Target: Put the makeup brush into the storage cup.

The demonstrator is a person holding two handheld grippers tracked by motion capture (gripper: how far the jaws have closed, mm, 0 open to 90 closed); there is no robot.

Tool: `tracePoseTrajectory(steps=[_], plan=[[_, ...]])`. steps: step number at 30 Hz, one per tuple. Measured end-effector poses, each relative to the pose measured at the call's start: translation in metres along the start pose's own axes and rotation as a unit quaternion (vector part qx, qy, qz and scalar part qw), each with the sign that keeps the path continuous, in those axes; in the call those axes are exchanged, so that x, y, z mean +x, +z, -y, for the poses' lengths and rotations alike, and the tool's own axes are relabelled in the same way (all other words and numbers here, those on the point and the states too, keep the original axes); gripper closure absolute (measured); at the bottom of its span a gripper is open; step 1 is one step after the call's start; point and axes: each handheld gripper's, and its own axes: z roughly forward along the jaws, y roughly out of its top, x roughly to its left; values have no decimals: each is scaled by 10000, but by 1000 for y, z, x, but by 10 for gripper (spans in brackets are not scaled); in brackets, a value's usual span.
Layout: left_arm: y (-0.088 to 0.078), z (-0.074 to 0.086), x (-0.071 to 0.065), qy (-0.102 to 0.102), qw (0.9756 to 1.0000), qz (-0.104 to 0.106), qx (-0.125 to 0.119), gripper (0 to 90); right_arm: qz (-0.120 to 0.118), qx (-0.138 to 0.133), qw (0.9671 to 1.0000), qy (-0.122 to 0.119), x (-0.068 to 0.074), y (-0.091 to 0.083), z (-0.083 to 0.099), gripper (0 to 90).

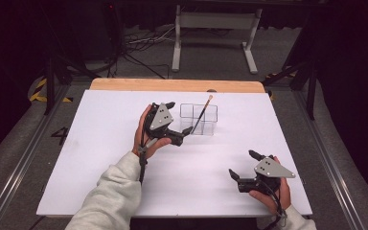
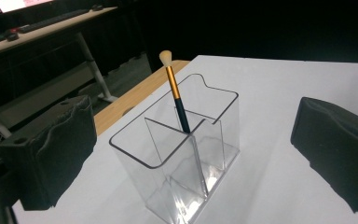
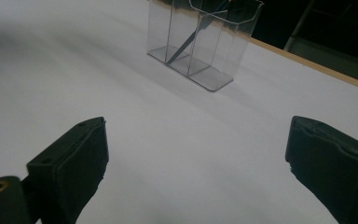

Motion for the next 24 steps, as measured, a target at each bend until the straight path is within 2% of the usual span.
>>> tracePoseTrajectory(steps=[3,5,7,15,19,24], plan=[[-3,1,0,-24,10000,-9,-26,9,2,2,10000,7,0,0,0,66],[-5,3,-1,37,10000,-35,23,9,3,-10,10000,-7,0,0,0,66],[-6,4,-1,-40,10000,36,15,9,2,-8,10000,-7,0,0,0,66],[-17,3,-3,58,10000,-35,-3,13,21,-22,10000,-21,-1,-1,-1,66],[-23,5,-6,22,10000,-27,-51,13,36,-53,10000,7,-1,-2,-1,66],[-29,11,-7,43,10000,-51,28,13,30,-54,10000,-12,-1,-2,-1,66]])
